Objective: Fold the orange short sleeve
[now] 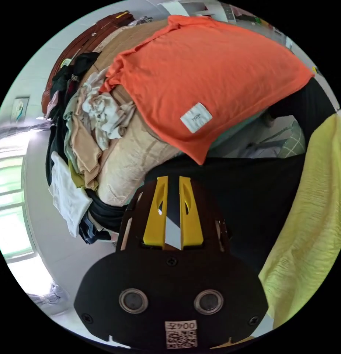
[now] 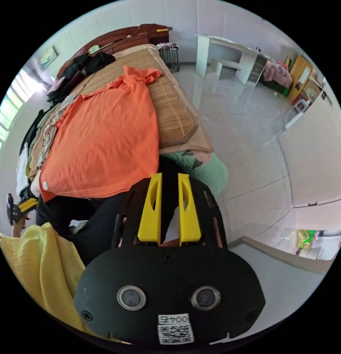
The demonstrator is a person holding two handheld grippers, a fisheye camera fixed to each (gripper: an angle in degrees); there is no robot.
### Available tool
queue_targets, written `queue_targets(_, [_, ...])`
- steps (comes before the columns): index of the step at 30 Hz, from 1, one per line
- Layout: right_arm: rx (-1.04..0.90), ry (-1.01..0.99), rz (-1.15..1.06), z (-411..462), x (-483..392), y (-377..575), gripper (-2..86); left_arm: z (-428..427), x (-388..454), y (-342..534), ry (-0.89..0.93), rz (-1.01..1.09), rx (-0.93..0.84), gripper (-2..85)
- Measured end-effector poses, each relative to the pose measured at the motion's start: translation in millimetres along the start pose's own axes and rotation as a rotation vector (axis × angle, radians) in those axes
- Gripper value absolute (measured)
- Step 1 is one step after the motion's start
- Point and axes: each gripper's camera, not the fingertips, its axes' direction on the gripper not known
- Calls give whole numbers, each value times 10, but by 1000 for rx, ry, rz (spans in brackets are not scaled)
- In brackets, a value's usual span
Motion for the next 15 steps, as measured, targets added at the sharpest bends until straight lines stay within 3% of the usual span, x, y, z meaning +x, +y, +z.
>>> queue_targets(5, [96,37,-186,-223,-710,-638,61,-163,11,-653,10,-38,273,9])
queue_targets(9, [98,18,-296,-43,-1376,-1166,43,316,268,-1416,-18,30,213,8])
queue_targets(15, [-21,77,-441,338,-2066,-1671,9,770,587,-1687,-32,138,102,8])
